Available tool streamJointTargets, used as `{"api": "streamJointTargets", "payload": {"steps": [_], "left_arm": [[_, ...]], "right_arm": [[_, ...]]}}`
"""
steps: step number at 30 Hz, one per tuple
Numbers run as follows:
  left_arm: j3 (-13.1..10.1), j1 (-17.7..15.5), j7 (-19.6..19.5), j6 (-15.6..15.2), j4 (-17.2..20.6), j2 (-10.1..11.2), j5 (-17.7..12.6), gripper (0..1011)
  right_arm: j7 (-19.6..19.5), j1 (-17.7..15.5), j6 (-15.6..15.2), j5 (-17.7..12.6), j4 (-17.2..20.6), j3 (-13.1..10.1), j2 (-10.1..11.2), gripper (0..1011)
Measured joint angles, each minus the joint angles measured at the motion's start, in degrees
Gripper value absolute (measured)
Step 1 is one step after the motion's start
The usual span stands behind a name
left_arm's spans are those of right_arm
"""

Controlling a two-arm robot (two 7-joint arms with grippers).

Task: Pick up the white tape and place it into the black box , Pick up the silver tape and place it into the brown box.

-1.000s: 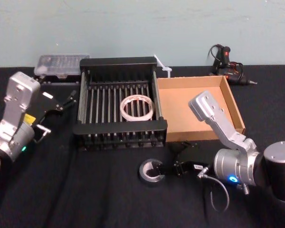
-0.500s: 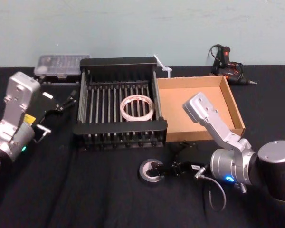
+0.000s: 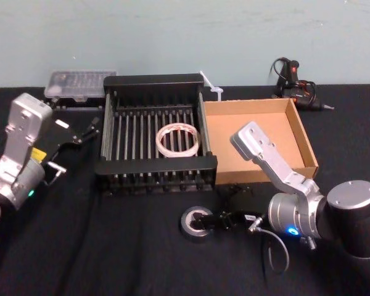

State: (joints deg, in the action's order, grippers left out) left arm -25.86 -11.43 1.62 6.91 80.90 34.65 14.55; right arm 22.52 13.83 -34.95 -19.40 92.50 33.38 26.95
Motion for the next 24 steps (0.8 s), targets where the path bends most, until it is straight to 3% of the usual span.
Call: {"api": "streamJointTargets", "payload": {"steps": [24], "left_arm": [[0.0, 0.0, 0.0, 0.0, 0.0, 0.0, 0.0, 1001]], "right_arm": [[1.05, 0.19, -0.69, 2.21, -1.13, -0.57, -1.26, 1002]]}}
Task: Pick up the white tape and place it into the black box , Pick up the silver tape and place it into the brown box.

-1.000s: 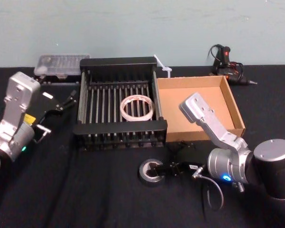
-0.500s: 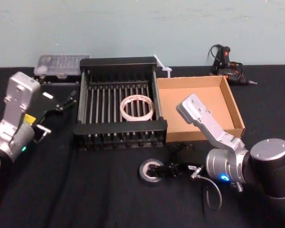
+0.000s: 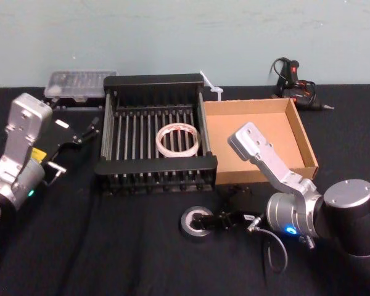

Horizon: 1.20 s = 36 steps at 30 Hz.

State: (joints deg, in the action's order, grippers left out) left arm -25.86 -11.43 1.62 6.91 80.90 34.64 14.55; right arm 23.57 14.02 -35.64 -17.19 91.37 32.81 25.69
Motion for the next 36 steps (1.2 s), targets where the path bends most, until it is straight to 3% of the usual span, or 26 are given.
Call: {"api": "streamJointTargets", "payload": {"steps": [6, 9, 20, 30, 36], "left_arm": [[0.0, 0.0, 0.0, 0.0, 0.0, 0.0, 0.0, 1001], [0.0, 0.0, 0.0, 0.0, 0.0, 0.0, 0.0, 1001], [0.0, 0.0, 0.0, 0.0, 0.0, 0.0, 0.0, 1001], [0.0, 0.0, 0.0, 0.0, 0.0, 0.0, 0.0, 1001], [0.0, 0.0, 0.0, 0.0, 0.0, 0.0, 0.0, 1002]], "right_arm": [[0.0, -0.01, 0.0, -0.06, 0.06, -0.01, 0.03, 998], [-0.01, -0.02, 0.0, -0.13, 0.07, -0.04, 0.04, 941], [-0.02, -0.07, 0.03, -0.24, 0.14, -0.04, 0.09, 650], [-0.04, -0.09, 0.06, -0.3, 0.16, -0.04, 0.09, 301], [-0.08, -0.09, 0.09, -0.31, 0.16, -0.05, 0.09, 184]]}}
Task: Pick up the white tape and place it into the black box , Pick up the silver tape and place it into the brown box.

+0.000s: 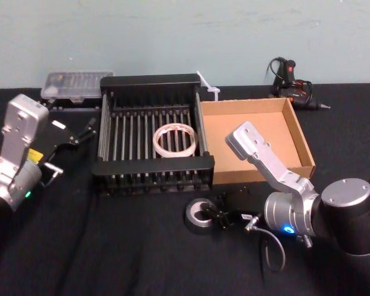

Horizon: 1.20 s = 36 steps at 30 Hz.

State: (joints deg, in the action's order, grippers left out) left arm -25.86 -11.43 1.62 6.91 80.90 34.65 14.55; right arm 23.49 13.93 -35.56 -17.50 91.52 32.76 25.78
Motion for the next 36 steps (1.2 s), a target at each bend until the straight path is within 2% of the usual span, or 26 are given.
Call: {"api": "streamJointTargets", "payload": {"steps": [21, 36], "left_arm": [[0.0, 0.0, 0.0, 0.0, 0.0, 0.0, 0.0, 1001], [0.0, 0.0, 0.0, 0.0, 0.0, 0.0, 0.0, 1001]], "right_arm": [[1.41, -1.28, 1.89, -0.95, 0.21, -1.54, -0.06, 178], [1.77, -4.45, 7.59, -4.73, 5.47, -3.82, 1.53, 178]]}}
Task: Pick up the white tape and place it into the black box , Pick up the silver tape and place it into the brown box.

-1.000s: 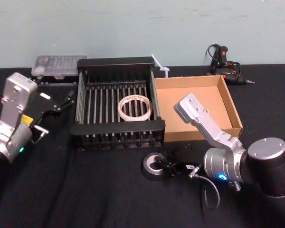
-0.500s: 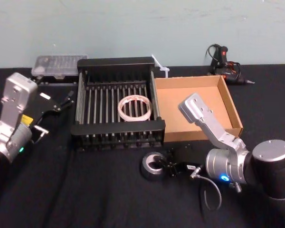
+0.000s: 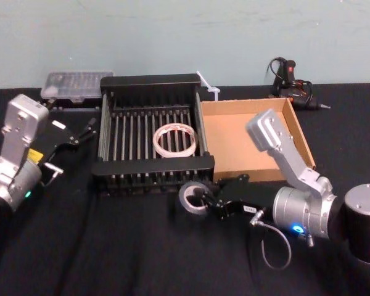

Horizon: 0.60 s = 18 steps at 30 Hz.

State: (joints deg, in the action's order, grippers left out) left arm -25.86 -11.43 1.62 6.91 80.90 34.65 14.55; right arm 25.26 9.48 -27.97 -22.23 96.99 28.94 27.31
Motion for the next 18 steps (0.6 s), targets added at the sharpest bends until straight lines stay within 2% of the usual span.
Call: {"api": "streamJointTargets", "payload": {"steps": [5, 18], "left_arm": [[0.0, 0.0, 0.0, 0.0, 0.0, 0.0, 0.0, 1001], [0.0, 0.0, 0.0, 0.0, 0.0, 0.0, 0.0, 1001]], "right_arm": [[-1.07, -1.61, 4.05, -2.62, 0.84, -1.81, -0.11, 178], [-2.29, -3.16, 9.56, -6.64, 1.25, -3.52, -0.16, 178]]}}
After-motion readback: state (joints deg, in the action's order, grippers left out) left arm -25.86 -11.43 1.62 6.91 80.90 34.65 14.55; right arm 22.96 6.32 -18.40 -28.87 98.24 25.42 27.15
